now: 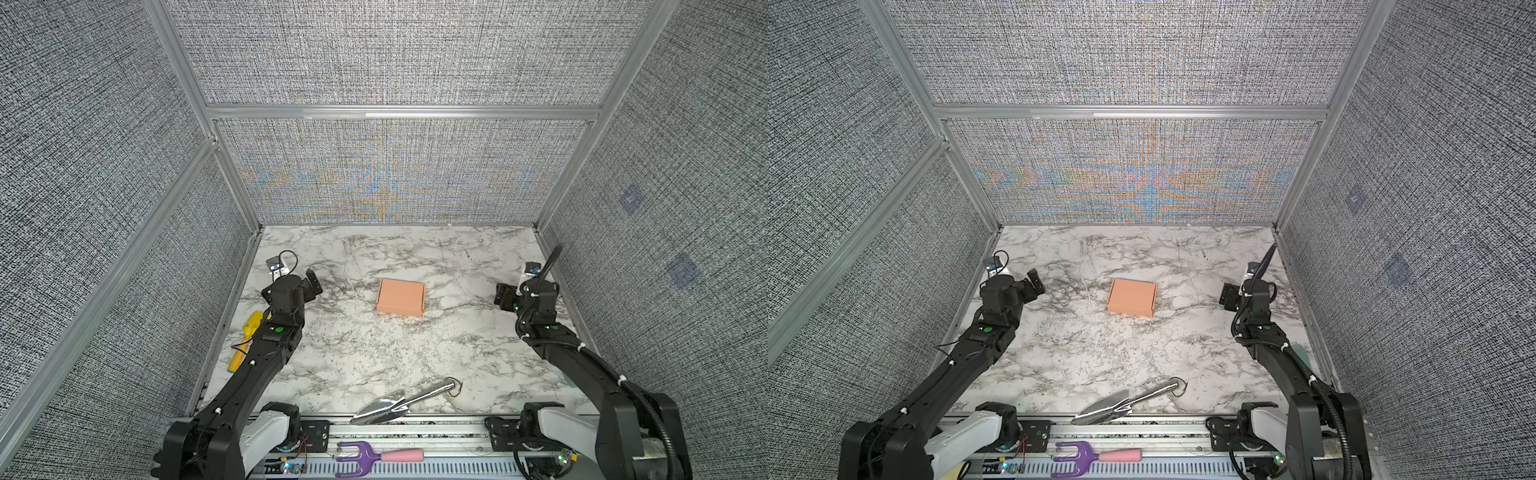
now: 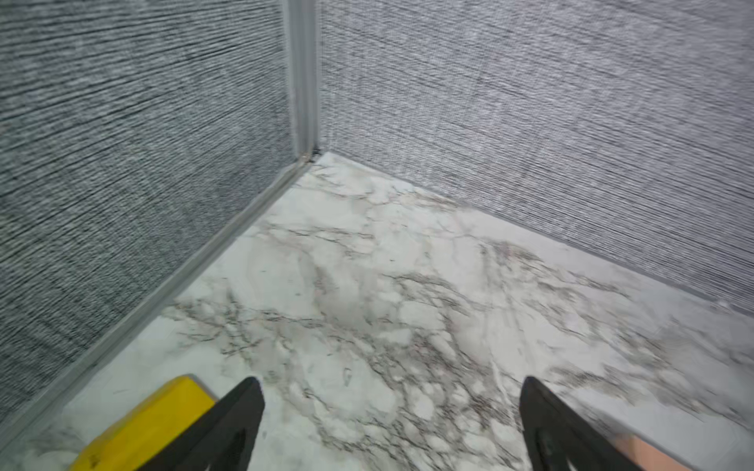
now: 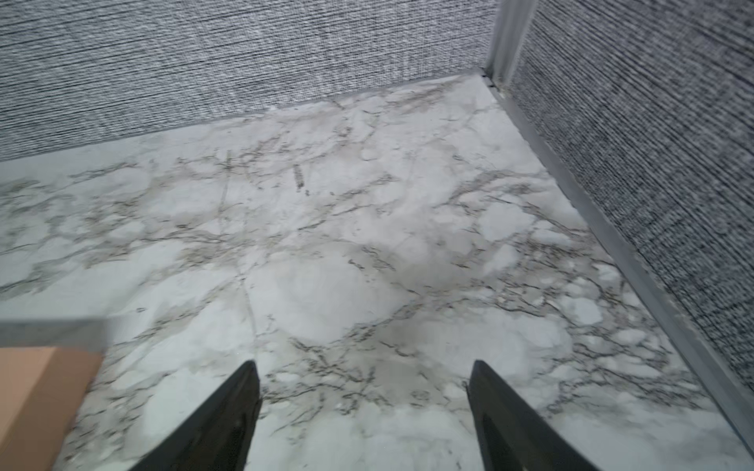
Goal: Assemble paper box
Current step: Reset both arms
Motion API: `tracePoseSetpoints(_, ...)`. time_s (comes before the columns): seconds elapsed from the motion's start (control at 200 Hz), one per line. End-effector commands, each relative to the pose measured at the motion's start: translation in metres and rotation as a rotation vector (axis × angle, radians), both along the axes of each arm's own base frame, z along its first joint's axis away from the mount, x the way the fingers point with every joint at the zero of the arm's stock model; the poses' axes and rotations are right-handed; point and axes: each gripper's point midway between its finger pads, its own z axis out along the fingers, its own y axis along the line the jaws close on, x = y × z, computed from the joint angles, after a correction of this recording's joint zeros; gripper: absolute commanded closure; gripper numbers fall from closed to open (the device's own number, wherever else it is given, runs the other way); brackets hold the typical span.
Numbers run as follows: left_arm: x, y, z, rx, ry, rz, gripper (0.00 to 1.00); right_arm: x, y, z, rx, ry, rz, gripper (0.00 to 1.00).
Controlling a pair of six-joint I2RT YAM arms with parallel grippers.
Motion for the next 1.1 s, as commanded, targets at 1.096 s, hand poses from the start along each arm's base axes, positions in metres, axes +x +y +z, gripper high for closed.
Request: tracePoseSetpoints(1.096, 0.001, 0.003, -0.053, 0.285, -0.262, -0.234, 0.01, 0.020, -0.022, -0.030, -0.129, -0.202, -0.052, 0.01)
